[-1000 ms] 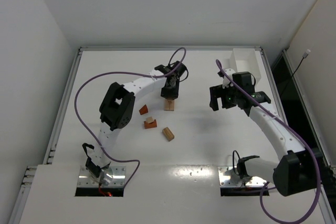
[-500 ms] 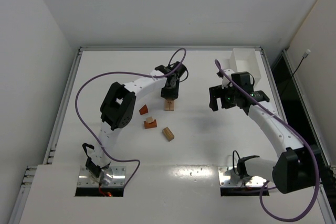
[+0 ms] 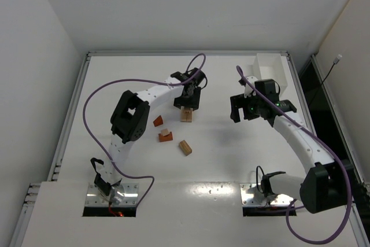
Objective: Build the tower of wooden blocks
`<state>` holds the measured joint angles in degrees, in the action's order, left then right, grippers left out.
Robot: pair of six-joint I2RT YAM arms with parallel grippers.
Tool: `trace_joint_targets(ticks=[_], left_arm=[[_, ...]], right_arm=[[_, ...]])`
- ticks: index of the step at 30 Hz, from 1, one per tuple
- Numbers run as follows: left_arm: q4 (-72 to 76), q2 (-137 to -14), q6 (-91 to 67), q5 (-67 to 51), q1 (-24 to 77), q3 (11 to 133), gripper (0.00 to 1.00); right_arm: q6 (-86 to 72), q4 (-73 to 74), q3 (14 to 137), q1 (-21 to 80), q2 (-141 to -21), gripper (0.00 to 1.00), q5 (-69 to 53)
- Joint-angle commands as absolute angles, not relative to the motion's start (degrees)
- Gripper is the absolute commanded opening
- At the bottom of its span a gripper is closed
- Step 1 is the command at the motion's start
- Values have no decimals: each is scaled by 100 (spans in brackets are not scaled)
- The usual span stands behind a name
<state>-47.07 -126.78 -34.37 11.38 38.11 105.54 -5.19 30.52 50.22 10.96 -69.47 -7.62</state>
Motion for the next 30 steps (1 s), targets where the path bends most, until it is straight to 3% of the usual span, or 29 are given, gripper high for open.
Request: trace_joint_targets(ticks=[1, 8, 11, 19, 26, 30], left_arm=[[-4658, -12691, -3208, 1064, 3727, 10941, 62], [-4414, -11577, -3006, 1369, 3779, 10970, 81], [-4272, -10707, -3006, 1879, 3779, 10532, 83], [-4166, -9177, -2796, 2084, 2158, 8782, 100], [-4166, -8535, -2663, 1600, 362, 8112, 100], [-4271, -8324, -2558, 1485, -368, 7937, 100]], right_arm=[[-510, 2909, 5054, 1063, -6943, 83, -879], [-229, 2909, 4939, 1063, -6838, 83, -827], [297, 2909, 5000, 1265, -6706, 83, -1027], [1696, 3234, 6202, 2740, -7214, 80, -1915], [1348, 3033, 7408, 4086, -8866, 67, -1830], [452, 2647, 7699, 4262, -9711, 45, -1583]])
